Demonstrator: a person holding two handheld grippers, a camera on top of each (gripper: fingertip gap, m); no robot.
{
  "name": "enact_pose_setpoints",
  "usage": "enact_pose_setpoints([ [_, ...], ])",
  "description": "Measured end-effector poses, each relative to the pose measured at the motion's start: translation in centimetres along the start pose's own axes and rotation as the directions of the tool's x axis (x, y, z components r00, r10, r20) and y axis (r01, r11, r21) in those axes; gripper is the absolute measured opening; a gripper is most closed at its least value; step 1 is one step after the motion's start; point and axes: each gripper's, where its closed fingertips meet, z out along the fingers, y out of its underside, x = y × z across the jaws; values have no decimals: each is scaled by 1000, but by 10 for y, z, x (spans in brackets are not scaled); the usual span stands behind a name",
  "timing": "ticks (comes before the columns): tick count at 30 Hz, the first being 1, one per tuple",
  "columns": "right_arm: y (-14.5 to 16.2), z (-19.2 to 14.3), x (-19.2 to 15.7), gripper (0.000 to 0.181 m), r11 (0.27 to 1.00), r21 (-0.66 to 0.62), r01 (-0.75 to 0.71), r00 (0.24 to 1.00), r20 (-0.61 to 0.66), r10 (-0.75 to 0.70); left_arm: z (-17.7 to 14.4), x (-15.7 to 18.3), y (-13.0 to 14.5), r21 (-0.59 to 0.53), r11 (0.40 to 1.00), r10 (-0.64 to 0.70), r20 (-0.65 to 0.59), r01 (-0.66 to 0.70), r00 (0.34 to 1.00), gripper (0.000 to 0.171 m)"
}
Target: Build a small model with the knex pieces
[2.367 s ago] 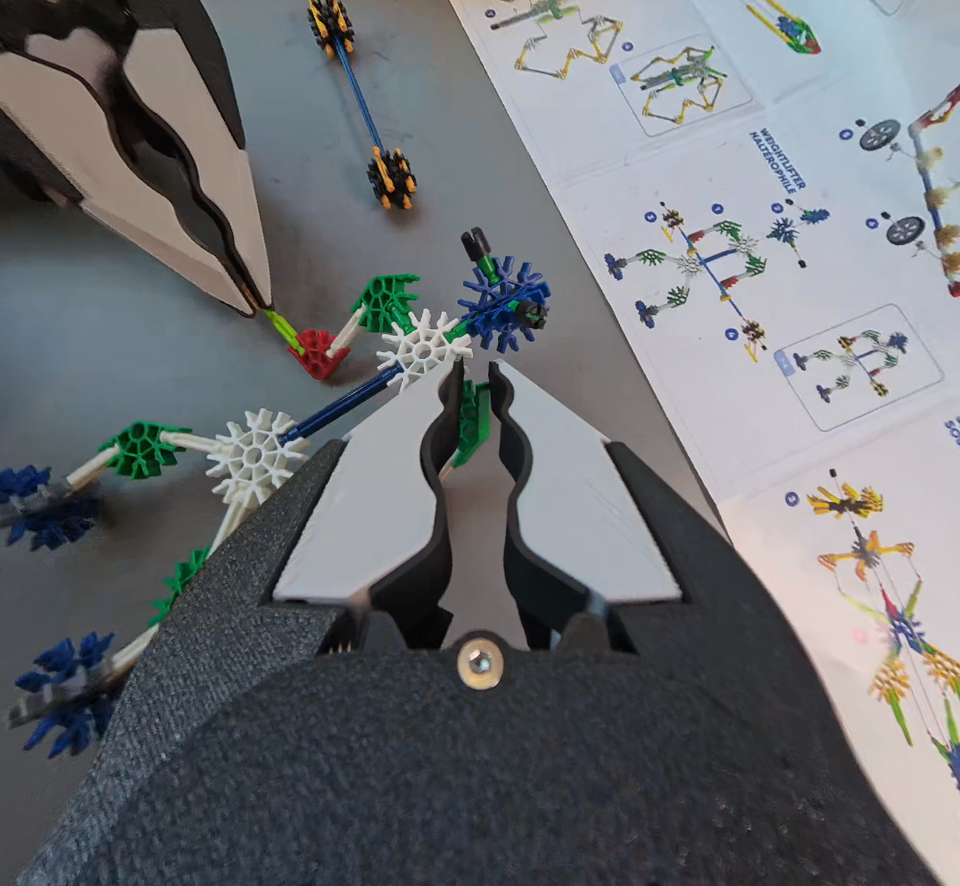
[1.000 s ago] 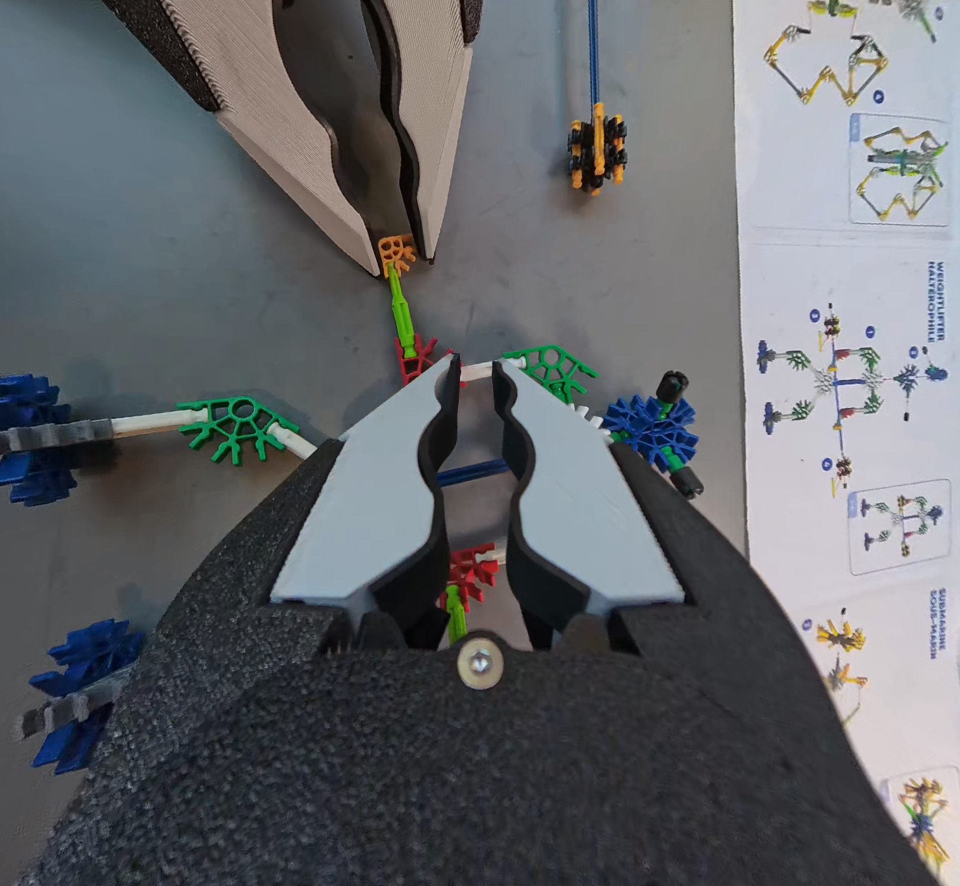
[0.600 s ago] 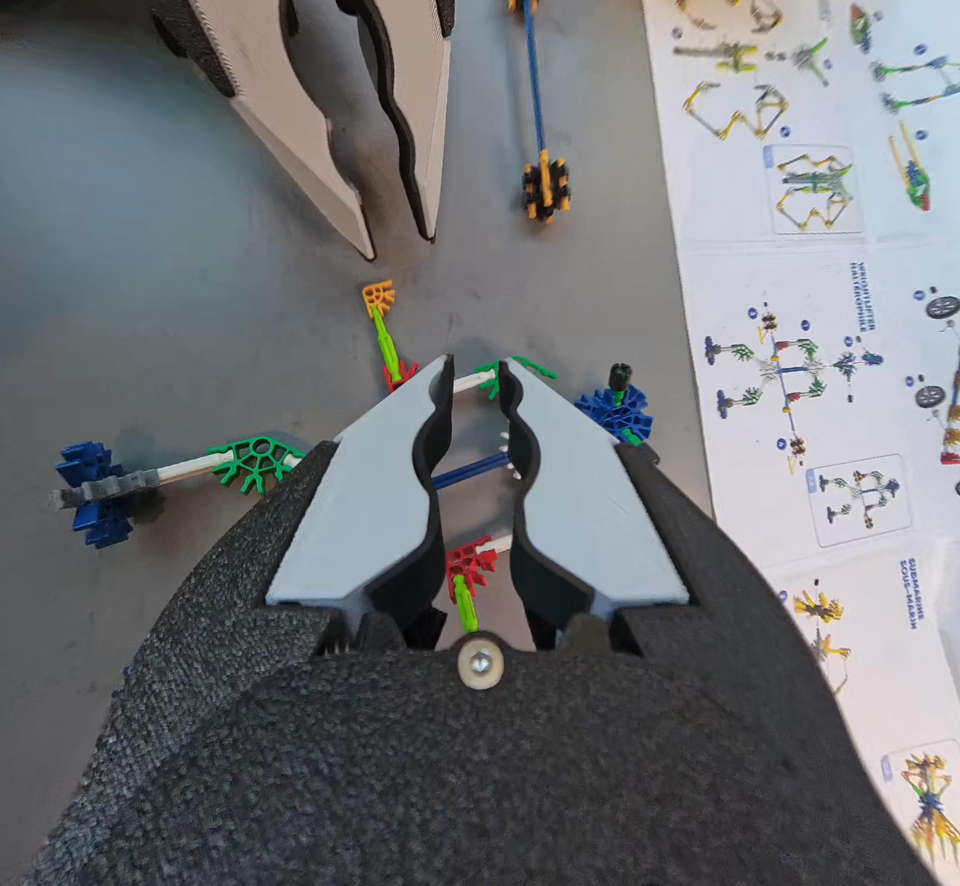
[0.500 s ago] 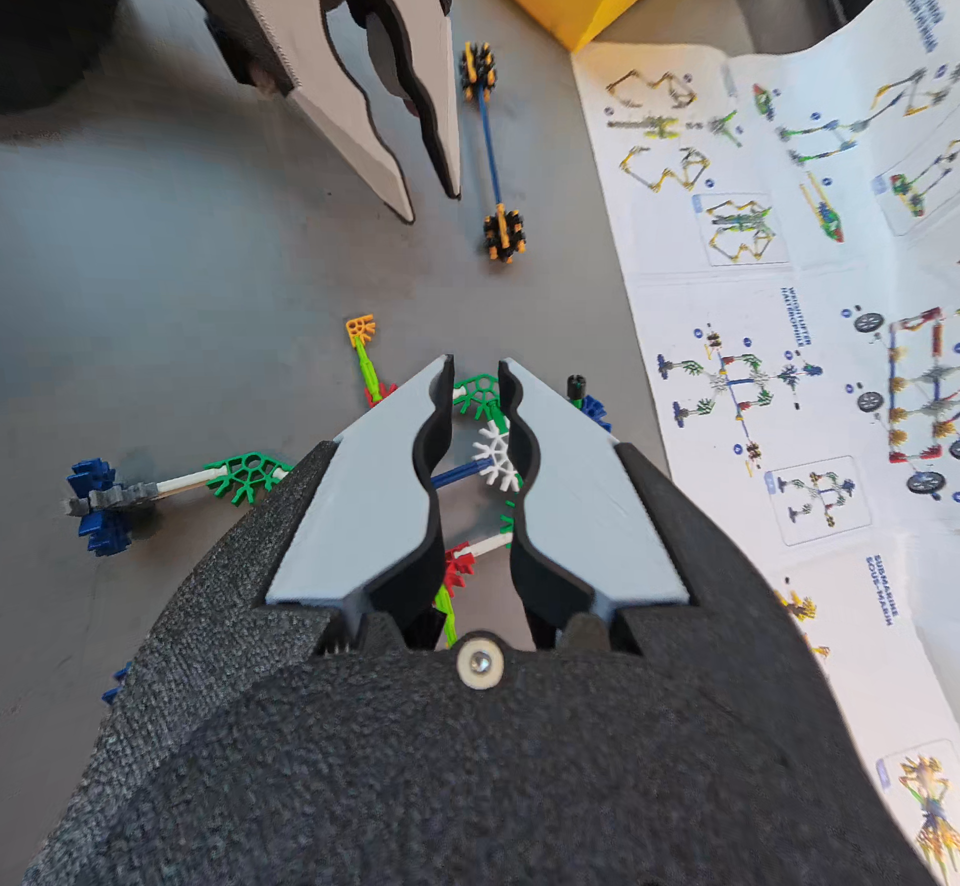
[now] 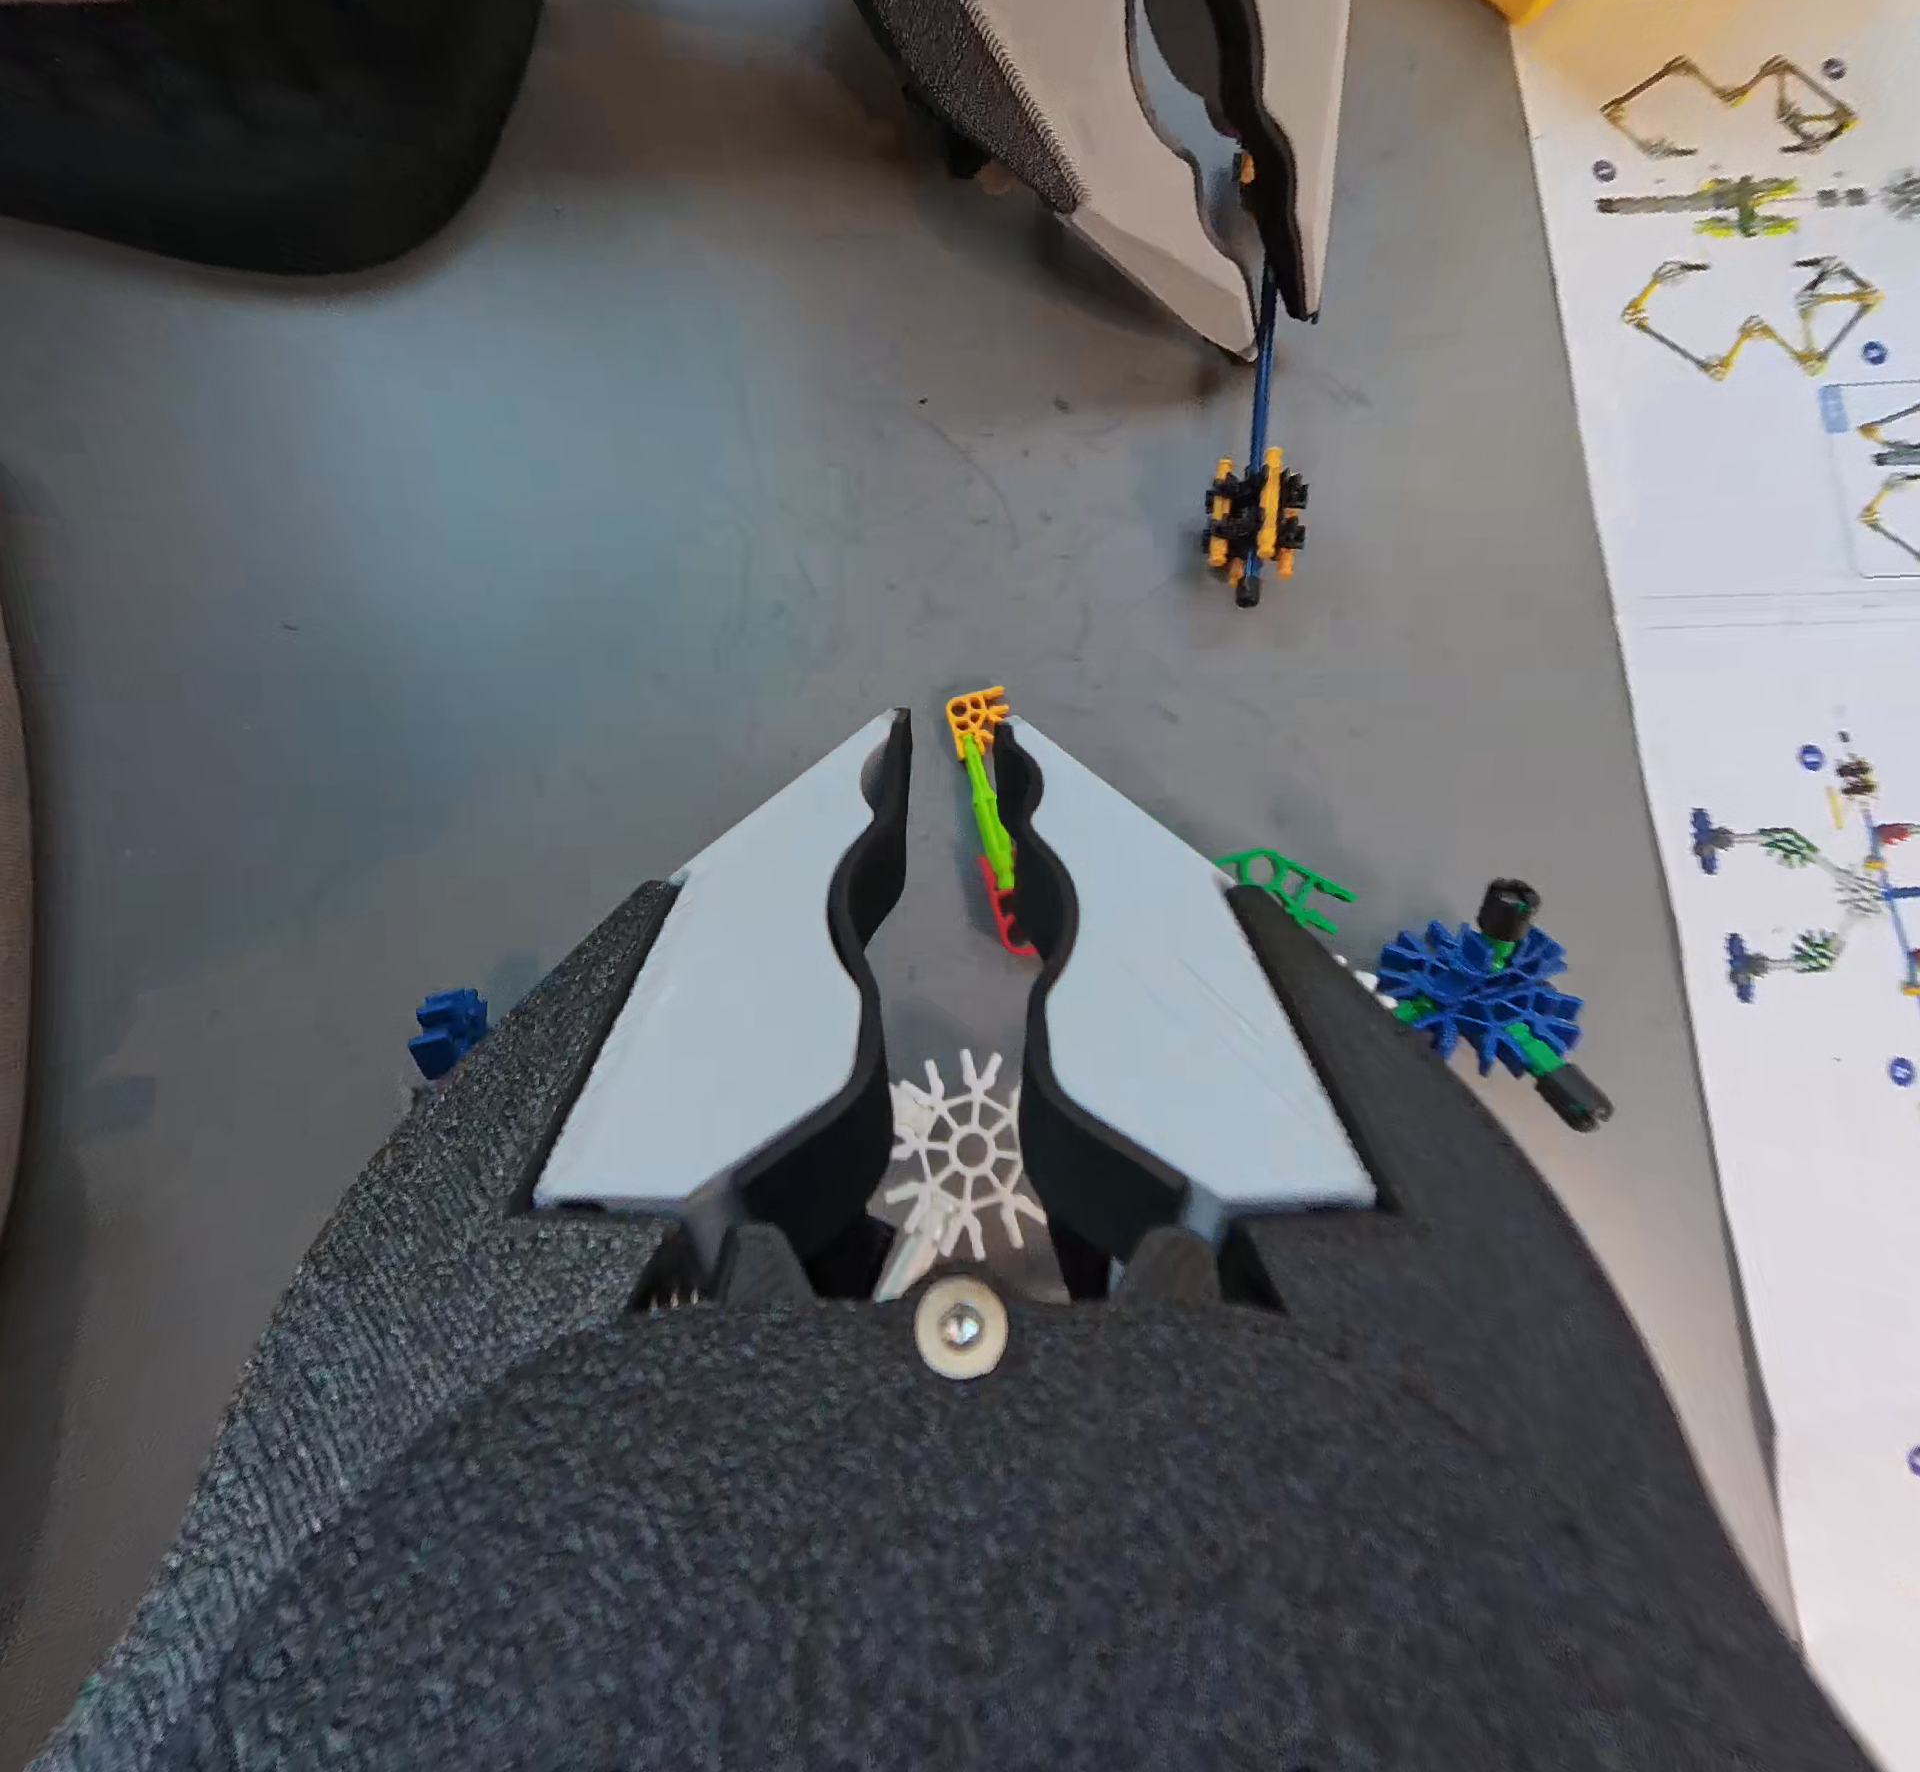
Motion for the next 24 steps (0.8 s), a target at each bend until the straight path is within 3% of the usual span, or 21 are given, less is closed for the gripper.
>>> enact_pose_setpoints([
  [7,11,22,-3,17,993,-113,-24,1000,-16,22,-3,6,-1,-29,997,70,14,-69,997,9],
  [14,41,10,-10,0,960,-231,158,987,50,-150,-13,14,-18,11,993,115,21,-116,993,3],
  [18,58,-7,0,0,946,-280,163,987,50,-155,-19,30,-39,119,992,53,-71,-44,996,3],
  [22,37,-19,5,12,987,-153,56,998,23,-53,-22,49,-59,202,976,-37,-208,80,977,3],
  [24,33,-15,12,19,989,-146,22,999,-21,-25,-23,57,-66,221,967,-66,-260,126,963,3],
])
